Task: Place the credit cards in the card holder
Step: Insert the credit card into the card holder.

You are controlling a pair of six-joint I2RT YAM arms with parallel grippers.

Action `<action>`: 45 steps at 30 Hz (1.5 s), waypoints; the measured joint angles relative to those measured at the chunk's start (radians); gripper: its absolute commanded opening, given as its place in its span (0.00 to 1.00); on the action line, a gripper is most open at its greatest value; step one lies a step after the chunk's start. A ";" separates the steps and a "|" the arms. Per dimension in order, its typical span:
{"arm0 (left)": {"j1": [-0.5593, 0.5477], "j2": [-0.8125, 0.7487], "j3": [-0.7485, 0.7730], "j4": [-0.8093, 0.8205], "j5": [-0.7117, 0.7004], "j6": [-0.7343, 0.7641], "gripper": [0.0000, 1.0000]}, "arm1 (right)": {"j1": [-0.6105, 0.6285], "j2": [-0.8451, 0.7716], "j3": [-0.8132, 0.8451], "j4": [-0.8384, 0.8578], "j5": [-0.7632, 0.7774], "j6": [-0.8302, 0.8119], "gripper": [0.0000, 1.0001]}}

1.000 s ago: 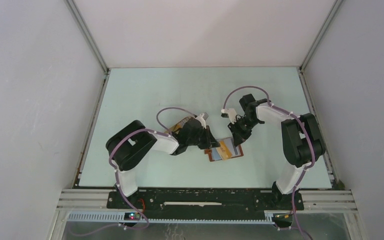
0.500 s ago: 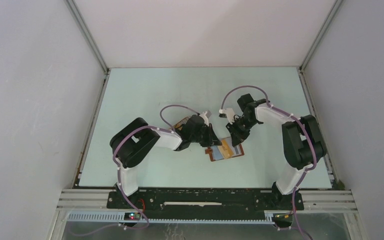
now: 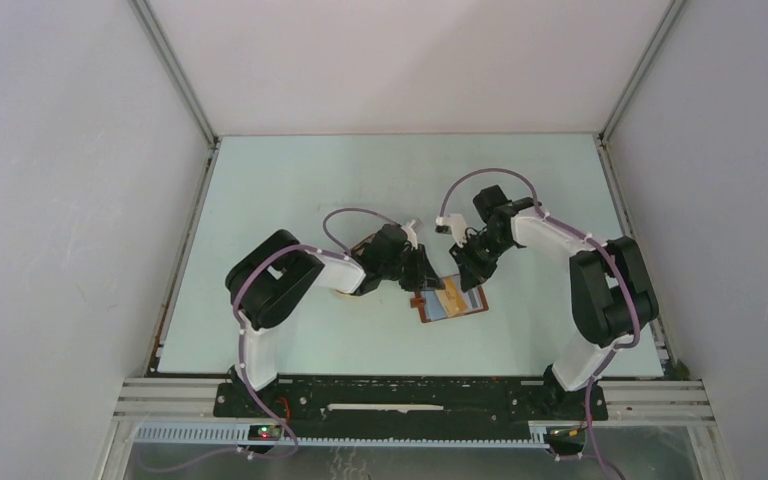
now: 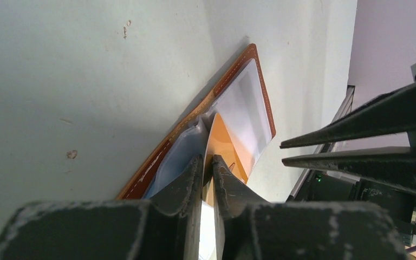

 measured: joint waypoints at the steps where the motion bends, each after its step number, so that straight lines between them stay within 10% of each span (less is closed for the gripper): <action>1: 0.002 0.003 0.005 -0.003 0.004 0.000 0.16 | 0.003 -0.005 0.000 0.000 -0.003 -0.001 0.21; 27: 0.020 0.054 0.086 -0.074 0.093 0.000 0.20 | 0.316 -0.356 -0.291 0.331 0.042 -0.204 0.19; 45: 0.023 0.061 0.095 -0.078 0.109 0.001 0.24 | 0.441 -0.203 -0.322 0.567 0.352 -0.296 0.14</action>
